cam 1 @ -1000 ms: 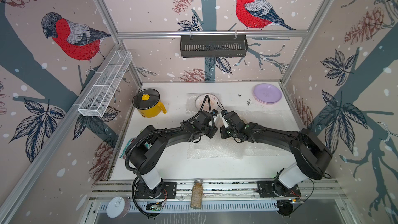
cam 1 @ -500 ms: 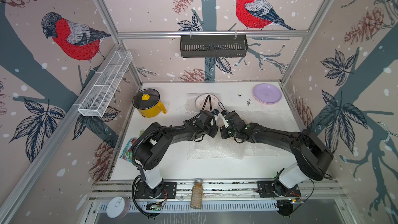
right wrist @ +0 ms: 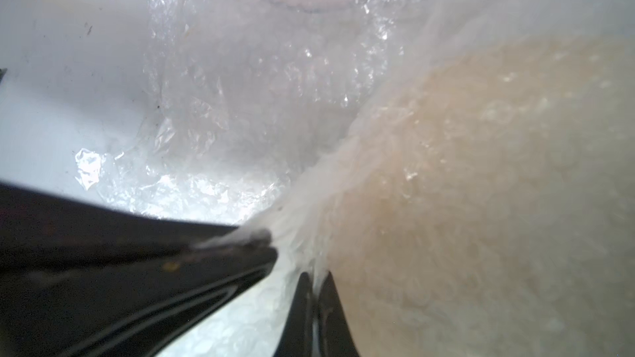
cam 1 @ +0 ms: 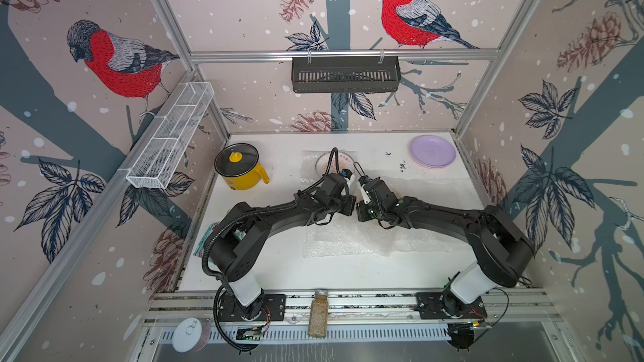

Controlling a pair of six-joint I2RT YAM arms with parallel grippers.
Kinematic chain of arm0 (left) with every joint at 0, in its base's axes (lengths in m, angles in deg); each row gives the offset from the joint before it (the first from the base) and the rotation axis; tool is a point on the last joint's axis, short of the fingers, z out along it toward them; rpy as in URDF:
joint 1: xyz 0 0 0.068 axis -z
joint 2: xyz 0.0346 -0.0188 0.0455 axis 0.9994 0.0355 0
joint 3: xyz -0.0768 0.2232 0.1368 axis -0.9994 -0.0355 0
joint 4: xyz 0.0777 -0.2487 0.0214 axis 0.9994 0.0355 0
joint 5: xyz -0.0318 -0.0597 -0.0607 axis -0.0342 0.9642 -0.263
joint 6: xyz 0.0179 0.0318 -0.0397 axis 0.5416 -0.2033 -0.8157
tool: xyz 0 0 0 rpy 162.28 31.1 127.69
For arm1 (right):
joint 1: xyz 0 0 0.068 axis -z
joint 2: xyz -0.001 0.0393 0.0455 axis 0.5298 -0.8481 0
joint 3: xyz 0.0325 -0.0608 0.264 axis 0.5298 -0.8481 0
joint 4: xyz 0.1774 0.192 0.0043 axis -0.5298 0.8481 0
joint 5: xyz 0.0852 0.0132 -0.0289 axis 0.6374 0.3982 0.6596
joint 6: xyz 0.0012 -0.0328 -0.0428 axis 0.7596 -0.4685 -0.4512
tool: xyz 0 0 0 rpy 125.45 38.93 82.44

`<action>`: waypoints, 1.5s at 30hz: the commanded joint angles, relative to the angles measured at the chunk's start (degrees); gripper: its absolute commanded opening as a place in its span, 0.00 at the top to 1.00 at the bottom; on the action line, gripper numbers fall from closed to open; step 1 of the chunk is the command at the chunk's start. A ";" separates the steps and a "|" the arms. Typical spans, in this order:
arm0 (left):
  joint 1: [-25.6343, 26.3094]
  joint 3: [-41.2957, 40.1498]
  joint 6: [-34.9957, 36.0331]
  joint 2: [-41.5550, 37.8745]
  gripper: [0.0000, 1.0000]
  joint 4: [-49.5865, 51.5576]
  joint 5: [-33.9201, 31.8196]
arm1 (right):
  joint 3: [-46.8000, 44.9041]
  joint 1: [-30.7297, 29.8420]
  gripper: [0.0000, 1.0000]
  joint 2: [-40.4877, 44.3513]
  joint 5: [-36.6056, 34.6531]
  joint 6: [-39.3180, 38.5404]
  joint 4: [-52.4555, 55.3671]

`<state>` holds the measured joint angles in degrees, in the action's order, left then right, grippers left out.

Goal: Unpack dinner plates from bubble wrap
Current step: Unwrap the bubble wrap.

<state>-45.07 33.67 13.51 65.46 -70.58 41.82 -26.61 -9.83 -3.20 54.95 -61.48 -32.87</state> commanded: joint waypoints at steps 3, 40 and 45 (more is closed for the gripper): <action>-1.68 -0.02 -6.42 -4.07 1.00 1.01 -3.15 | -0.93 2.33 0.98 -0.41 -1.66 2.46 4.13; 4.04 -3.82 11.82 -4.21 0.41 -0.02 -3.62 | -4.04 2.01 0.98 7.02 4.72 -0.57 -0.46; 4.04 -1.42 10.32 -1.17 0.54 0.69 -6.82 | -4.23 1.78 0.98 7.24 5.73 -0.79 -1.05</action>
<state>-41.01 31.09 24.54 63.32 -70.25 37.71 -30.81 -7.78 3.77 58.80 -62.09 -32.35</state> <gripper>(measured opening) 0.484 0.060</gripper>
